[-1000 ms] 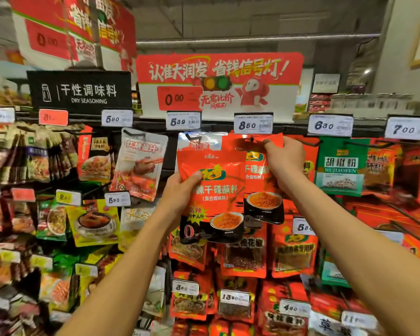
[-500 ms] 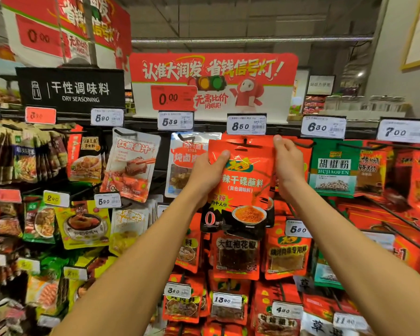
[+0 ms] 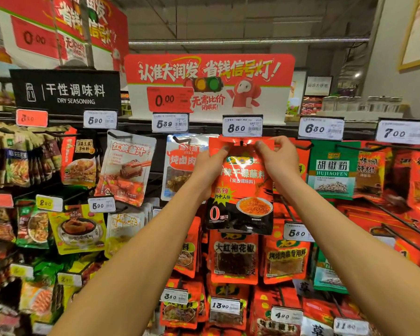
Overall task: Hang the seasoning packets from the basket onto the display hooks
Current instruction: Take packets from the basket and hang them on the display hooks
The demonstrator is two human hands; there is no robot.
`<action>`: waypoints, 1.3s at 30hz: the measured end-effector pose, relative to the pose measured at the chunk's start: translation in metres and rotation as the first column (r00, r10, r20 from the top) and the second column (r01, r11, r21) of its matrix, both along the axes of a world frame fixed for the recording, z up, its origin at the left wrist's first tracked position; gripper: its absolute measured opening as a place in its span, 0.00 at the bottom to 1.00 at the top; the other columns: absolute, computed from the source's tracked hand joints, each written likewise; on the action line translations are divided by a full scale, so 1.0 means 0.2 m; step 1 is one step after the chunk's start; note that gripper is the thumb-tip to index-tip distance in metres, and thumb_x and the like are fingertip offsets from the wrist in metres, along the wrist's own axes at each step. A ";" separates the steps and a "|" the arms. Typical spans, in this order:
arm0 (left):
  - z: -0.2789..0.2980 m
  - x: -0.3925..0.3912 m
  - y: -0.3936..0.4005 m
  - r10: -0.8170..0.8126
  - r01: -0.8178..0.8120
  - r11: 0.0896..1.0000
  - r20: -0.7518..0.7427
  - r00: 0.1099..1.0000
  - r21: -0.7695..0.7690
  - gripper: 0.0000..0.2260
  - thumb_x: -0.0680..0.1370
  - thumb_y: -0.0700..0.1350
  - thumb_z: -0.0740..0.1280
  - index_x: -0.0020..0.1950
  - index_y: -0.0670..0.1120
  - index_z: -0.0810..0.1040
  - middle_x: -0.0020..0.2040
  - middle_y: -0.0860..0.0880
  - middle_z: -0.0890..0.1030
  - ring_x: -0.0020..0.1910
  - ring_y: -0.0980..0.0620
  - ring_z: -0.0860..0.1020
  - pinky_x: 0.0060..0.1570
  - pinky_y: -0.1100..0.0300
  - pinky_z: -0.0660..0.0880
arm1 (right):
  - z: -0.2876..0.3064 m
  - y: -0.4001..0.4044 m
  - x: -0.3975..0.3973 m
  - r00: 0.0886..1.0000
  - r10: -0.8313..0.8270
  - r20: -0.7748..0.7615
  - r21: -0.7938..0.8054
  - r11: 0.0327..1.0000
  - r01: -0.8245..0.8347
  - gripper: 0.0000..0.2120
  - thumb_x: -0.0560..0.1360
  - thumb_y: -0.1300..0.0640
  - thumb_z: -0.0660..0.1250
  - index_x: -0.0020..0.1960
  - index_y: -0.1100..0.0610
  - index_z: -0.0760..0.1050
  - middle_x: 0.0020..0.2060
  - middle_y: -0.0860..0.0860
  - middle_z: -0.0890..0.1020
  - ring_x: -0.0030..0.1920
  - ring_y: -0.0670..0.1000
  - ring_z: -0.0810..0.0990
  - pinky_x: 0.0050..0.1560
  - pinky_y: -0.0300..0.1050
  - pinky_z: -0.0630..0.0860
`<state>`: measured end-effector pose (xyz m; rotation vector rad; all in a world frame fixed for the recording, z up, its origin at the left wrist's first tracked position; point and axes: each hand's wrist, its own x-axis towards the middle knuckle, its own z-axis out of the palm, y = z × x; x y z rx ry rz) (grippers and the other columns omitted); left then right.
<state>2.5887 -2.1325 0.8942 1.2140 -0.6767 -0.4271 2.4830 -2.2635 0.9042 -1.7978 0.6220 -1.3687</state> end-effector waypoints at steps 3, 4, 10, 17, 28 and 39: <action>-0.06 0.01 0.03 0.160 -0.154 0.987 0.225 0.961 -0.047 0.07 0.79 0.53 0.69 0.48 0.51 0.80 0.42 0.50 0.86 0.42 0.52 0.85 0.41 0.53 0.83 | -0.06 0.03 -0.05 0.998 0.055 -0.042 0.015 0.998 -0.054 0.12 0.75 0.43 0.72 0.52 0.48 0.75 0.45 0.45 0.83 0.46 0.49 0.83 0.46 0.49 0.79; -0.10 0.02 0.07 0.212 -0.206 0.977 0.312 0.926 -0.051 0.06 0.79 0.54 0.69 0.50 0.53 0.79 0.47 0.53 0.85 0.44 0.58 0.84 0.42 0.57 0.82 | -0.11 0.03 -0.08 0.992 0.114 -0.044 0.040 0.993 -0.112 0.14 0.75 0.44 0.72 0.55 0.50 0.75 0.46 0.46 0.84 0.47 0.50 0.84 0.47 0.49 0.81; -0.38 0.08 0.25 -0.189 0.155 0.976 0.240 0.952 0.155 0.28 0.72 0.54 0.75 0.70 0.52 0.73 0.56 0.56 0.86 0.56 0.55 0.84 0.59 0.52 0.77 | -0.41 0.12 -0.27 0.931 0.345 -0.120 0.192 0.928 -0.319 0.41 0.63 0.35 0.73 0.71 0.52 0.71 0.63 0.51 0.82 0.65 0.53 0.80 0.67 0.58 0.76; -0.34 0.21 -0.04 0.059 -0.113 0.966 0.229 0.972 0.233 0.22 0.72 0.51 0.77 0.62 0.45 0.77 0.52 0.48 0.86 0.46 0.52 0.85 0.46 0.56 0.80 | -0.35 -0.10 0.00 0.970 0.154 -0.187 0.228 0.967 -0.109 0.11 0.73 0.51 0.75 0.52 0.56 0.81 0.48 0.53 0.86 0.48 0.53 0.83 0.56 0.54 0.80; -0.24 0.26 -0.36 0.249 -0.326 0.897 0.267 0.931 0.297 0.10 0.78 0.46 0.73 0.54 0.41 0.81 0.52 0.43 0.84 0.53 0.43 0.82 0.54 0.52 0.78 | -0.25 -0.33 0.27 0.957 0.069 -0.283 0.366 0.930 0.041 0.16 0.72 0.52 0.77 0.54 0.60 0.81 0.54 0.58 0.85 0.56 0.59 0.82 0.59 0.53 0.79; -0.24 0.18 -0.13 0.136 -0.295 0.873 0.386 0.912 0.390 0.09 0.78 0.48 0.73 0.47 0.52 0.72 0.47 0.51 0.79 0.39 0.57 0.75 0.35 0.61 0.69 | -0.27 -0.21 0.11 0.928 0.058 -0.367 0.280 0.959 0.051 0.11 0.74 0.52 0.73 0.51 0.58 0.80 0.45 0.54 0.83 0.45 0.56 0.81 0.51 0.54 0.81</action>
